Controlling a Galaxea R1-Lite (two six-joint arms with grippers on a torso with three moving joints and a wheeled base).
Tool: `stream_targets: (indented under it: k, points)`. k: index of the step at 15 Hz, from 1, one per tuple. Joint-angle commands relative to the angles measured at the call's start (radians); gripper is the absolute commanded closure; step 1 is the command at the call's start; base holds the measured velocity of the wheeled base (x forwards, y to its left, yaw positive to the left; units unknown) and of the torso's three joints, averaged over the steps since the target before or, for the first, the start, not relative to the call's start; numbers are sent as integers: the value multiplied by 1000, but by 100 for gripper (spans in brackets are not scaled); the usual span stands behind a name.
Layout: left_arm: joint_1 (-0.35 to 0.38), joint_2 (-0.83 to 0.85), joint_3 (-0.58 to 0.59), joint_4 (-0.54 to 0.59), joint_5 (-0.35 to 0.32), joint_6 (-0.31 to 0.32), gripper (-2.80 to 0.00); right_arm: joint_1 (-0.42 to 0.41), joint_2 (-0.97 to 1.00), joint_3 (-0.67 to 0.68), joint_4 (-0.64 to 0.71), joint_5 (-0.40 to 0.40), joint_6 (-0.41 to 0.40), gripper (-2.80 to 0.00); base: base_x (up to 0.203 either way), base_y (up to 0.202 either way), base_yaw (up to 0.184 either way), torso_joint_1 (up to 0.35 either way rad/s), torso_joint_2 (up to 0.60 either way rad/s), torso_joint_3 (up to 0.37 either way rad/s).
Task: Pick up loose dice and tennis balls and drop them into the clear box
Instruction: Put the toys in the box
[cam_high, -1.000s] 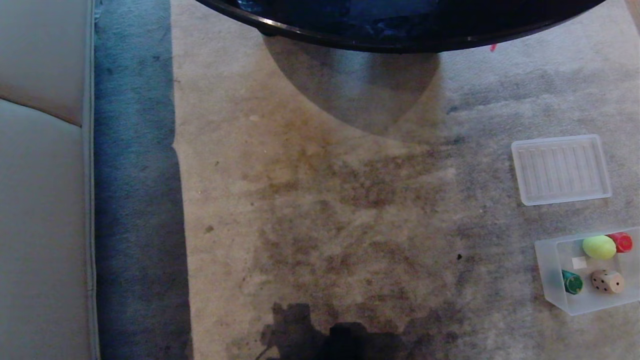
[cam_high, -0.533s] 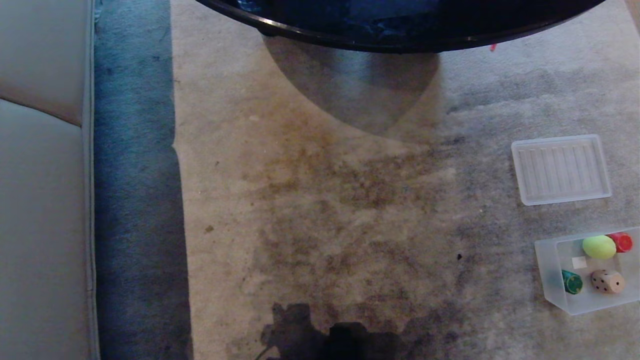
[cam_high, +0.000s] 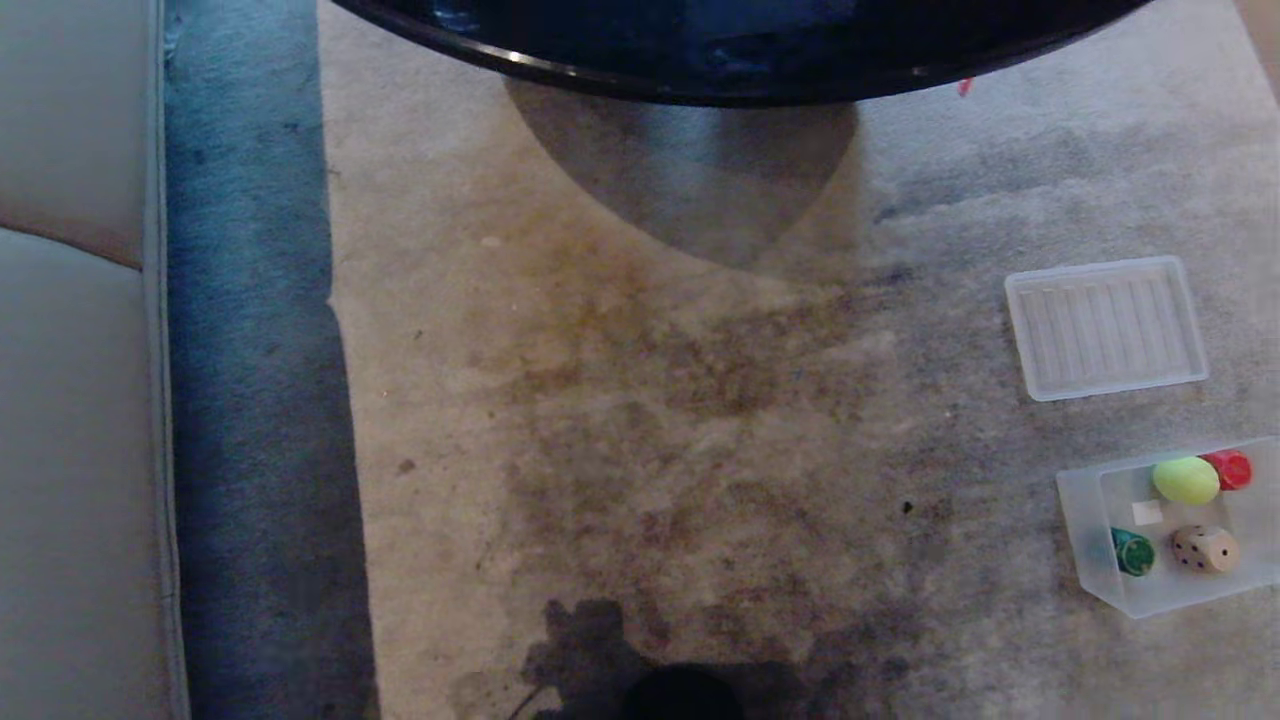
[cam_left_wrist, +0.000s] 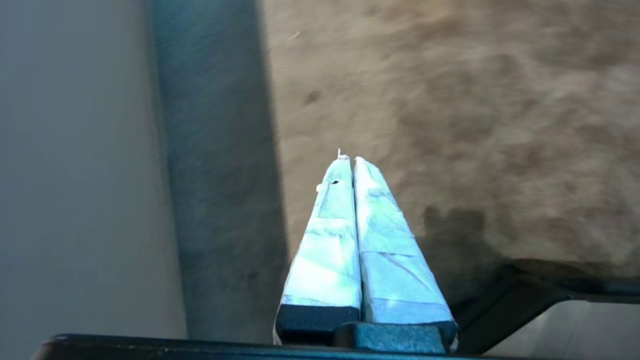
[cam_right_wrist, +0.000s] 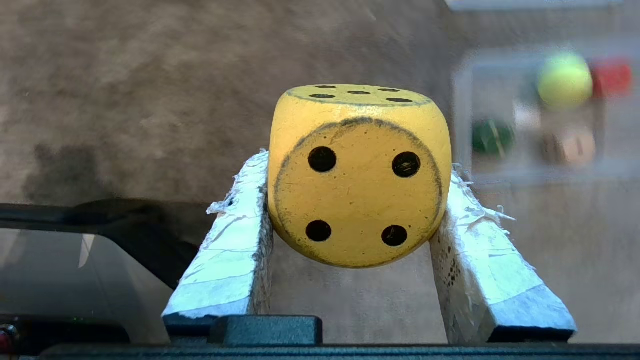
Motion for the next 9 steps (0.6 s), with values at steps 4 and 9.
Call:
stream_targets:
  k: [4,9]
  points:
    - [0,0,0,0,0,0,0,0,3,0,0,0,0,0,2,12,-161,4,4,3]
    - [0,1,0,0,0,0,0,0,3,0,0,0,2,0,1,12,-166,2,1,3]
